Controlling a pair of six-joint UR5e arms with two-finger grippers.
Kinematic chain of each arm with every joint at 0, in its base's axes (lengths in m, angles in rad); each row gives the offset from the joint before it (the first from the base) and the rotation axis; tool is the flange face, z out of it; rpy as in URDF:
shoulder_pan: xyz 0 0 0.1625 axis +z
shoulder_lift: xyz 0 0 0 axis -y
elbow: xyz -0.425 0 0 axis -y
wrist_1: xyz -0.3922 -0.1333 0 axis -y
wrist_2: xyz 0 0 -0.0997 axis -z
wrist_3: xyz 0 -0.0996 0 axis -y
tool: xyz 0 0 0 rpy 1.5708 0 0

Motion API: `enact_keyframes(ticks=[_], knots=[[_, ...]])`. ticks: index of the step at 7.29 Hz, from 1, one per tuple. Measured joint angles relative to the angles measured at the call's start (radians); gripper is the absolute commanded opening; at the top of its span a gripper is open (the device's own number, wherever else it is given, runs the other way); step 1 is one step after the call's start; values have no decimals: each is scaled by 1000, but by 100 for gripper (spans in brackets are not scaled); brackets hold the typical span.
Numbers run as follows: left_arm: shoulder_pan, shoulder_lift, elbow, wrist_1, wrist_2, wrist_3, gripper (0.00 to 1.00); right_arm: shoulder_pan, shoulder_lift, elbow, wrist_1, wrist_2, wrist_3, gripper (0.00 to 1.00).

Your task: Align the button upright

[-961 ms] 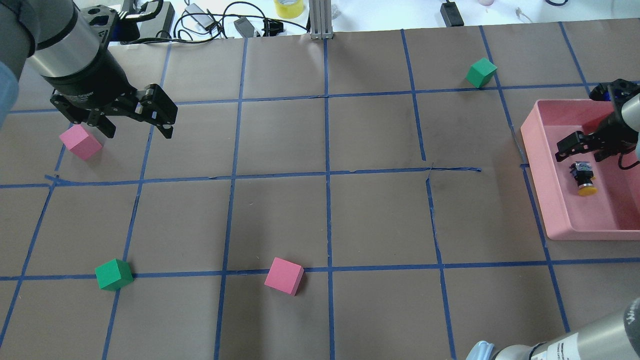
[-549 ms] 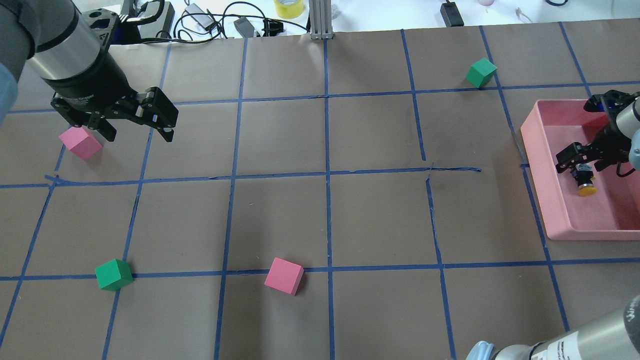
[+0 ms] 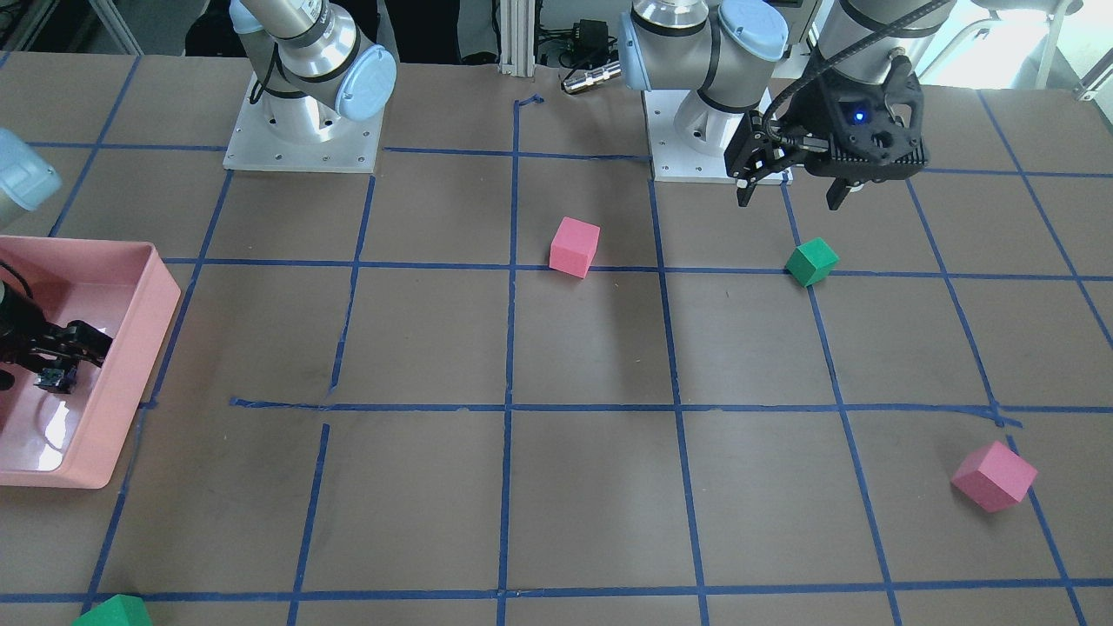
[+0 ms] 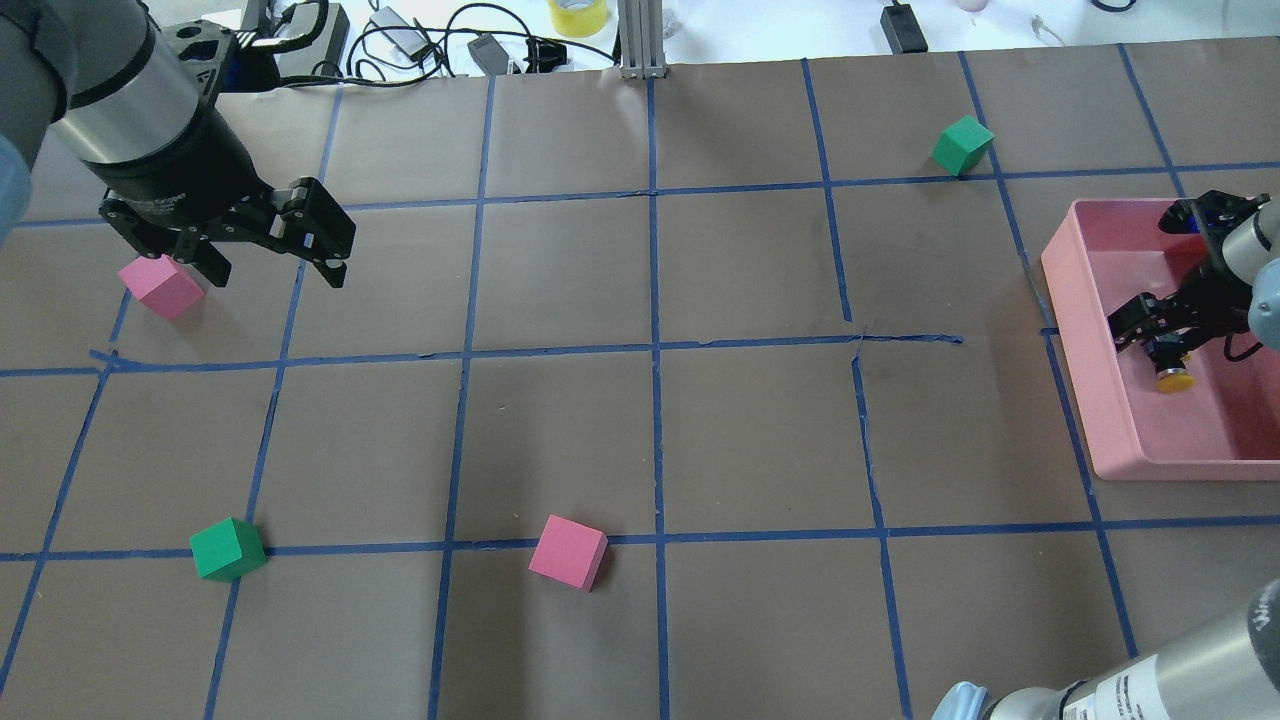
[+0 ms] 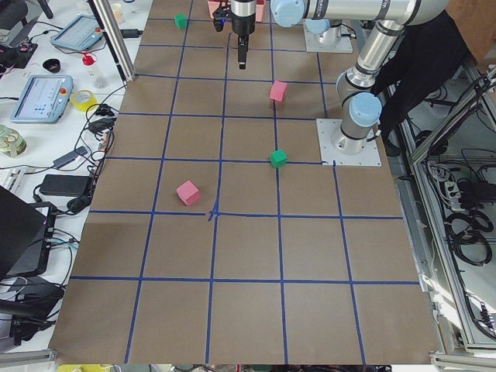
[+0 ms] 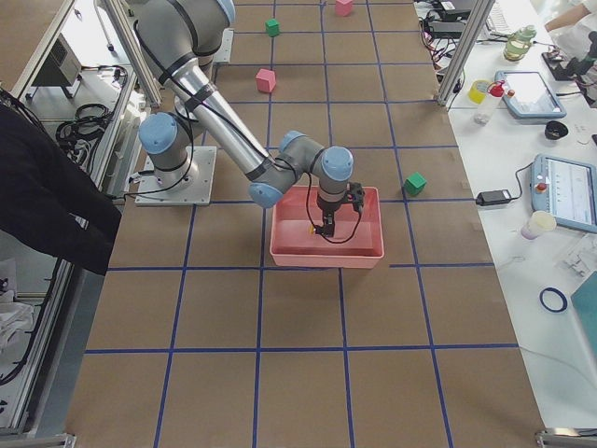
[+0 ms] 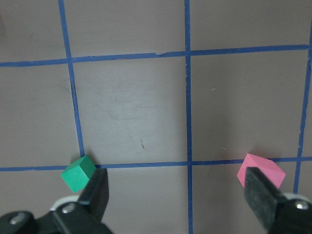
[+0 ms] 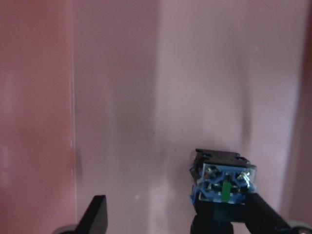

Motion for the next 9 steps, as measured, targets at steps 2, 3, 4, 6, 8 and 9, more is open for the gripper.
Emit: enact_keyframes(ticks=[2,3,4,6,8,9], knots=[[0,1,-1,-3,0,-1,100,0,2,0,0,-14,-13,100],[-1,1,-2,-4,1,0,100,0,2,-1,1,-23,-18,100],[-1,1,-3,-4,1,1,100,0,2,-1,1,-30,-27,100],[0,0,-4,-4,2,2,100,0,2,1,3,-35,-45,100],[1,0,-5,-4,4,2,100,0,2,15,4,-36,-47,100],[1,0,-6,-4,5,2,100,-1,1,17,4,-37,-45,100]])
